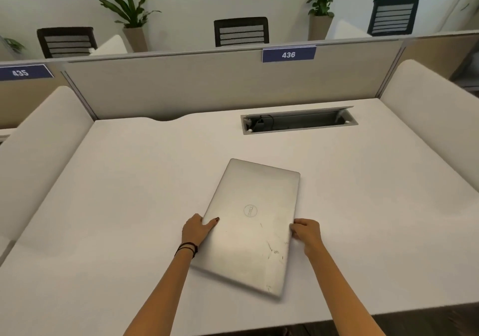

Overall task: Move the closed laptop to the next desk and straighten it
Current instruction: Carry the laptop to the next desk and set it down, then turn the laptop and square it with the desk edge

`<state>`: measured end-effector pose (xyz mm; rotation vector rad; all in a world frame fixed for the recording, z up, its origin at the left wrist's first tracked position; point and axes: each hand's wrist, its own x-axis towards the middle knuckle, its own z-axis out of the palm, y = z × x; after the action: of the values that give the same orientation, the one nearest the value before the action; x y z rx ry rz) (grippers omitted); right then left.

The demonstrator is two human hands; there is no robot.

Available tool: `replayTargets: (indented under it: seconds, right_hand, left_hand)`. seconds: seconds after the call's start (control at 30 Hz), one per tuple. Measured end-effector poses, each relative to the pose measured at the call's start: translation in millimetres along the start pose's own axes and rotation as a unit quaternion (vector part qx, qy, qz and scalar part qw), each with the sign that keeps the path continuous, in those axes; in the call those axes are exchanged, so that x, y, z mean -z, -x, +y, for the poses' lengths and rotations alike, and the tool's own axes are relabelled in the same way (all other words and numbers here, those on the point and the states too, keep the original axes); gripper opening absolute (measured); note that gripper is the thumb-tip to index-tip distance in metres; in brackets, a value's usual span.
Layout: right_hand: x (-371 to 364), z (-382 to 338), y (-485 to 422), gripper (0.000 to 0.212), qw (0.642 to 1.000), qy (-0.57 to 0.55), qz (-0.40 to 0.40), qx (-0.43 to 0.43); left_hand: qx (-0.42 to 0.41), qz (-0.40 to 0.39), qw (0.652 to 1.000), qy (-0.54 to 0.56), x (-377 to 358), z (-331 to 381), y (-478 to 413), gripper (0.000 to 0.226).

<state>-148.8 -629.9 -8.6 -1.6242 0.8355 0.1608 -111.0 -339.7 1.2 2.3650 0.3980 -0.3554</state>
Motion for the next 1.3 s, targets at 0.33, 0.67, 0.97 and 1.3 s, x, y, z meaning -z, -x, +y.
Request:
replayTargets:
  seconds: [0.33,0.67,0.97,1.3]
  right_hand:
    - [-15,-34,-36,0.031,0.997,0.062,-0.044,0.034]
    - [-30,-72,-80,0.026,0.983,0.153,-0.071,0.072]
    - [-35,-90,-107,0.021,0.97,0.206,-0.092,0.09]
    - [-41,-120,-122,0.021,0.929,0.287,-0.167,0.162]
  left_hand:
    - [0.044,-0.055,0.997,-0.04,-5,-8,41,0.056]
    - [0.082,-0.209,0.97,0.097,-35,13,72,0.034]
    - [0.14,-0.307,0.905,0.257,-73,54,102,0.039]
    - [0.153,-0.354,0.858,0.339,-106,82,102,0.016]
